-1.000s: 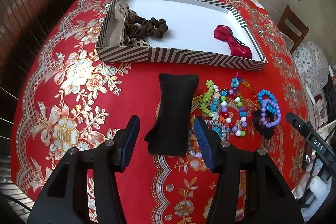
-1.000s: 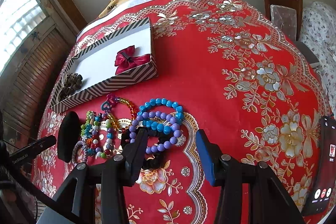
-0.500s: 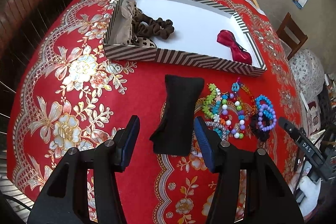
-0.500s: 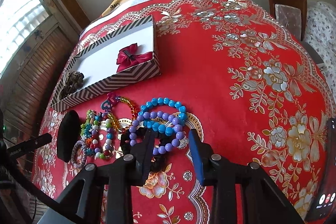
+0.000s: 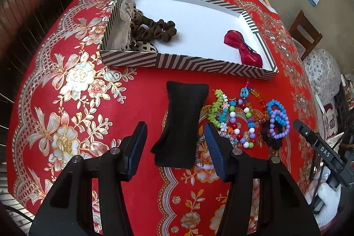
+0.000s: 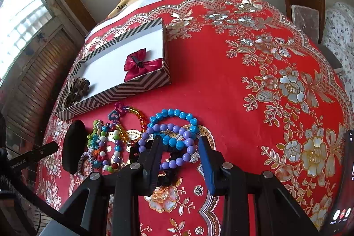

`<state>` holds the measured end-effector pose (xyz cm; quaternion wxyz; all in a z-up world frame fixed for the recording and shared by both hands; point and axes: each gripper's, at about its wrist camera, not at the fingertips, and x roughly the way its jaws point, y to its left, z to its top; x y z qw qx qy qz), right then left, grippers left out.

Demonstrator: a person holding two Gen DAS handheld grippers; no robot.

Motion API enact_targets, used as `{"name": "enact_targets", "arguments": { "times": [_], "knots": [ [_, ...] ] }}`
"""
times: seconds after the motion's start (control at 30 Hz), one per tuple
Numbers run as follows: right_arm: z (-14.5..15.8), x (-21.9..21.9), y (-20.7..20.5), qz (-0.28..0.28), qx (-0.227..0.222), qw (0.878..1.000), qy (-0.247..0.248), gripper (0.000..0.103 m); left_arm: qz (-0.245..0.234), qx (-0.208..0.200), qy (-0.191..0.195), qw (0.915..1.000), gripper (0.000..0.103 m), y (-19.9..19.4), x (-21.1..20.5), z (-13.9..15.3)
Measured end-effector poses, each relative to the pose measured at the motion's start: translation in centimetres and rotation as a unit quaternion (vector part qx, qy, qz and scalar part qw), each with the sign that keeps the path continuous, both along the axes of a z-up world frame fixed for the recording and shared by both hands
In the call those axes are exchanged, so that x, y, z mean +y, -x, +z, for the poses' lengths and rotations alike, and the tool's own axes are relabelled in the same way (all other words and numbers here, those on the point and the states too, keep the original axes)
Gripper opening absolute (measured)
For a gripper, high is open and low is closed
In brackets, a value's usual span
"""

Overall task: Organize jewelry
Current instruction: 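Grasp the black velvet headband with left tool while right tool grasps purple bracelet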

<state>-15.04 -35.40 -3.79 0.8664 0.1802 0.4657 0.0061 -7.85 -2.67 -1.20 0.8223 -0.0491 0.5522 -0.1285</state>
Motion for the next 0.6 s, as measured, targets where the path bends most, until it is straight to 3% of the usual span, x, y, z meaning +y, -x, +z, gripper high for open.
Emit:
{"name": "enact_targets", "arguments": {
  "times": [0.17, 0.33, 0.47, 0.6],
  "knots": [
    [-0.4, 0.0, -0.1, 0.005, 0.003, 1.000, -0.005, 0.032, -0.005, 0.001, 0.002, 1.0000, 0.054, -0.2, -0.2, -0.1],
    [-0.6, 0.4, -0.2, 0.019, 0.002, 1.000, -0.007, 0.032, -0.016, 0.007, 0.027, 0.9995, 0.054, -0.5, -0.5, -0.2],
    [-1.0, 0.7, -0.5, 0.031, 0.002, 0.999, -0.005, 0.028, -0.015, 0.033, 0.062, 0.9974, 0.064, -1.4, -0.6, -1.0],
    [-1.4, 0.5, -0.9, 0.034, 0.004, 0.999, -0.006, 0.024, -0.010, 0.035, 0.047, 0.9982, 0.064, -2.0, -0.9, -1.5]
  ]
}}
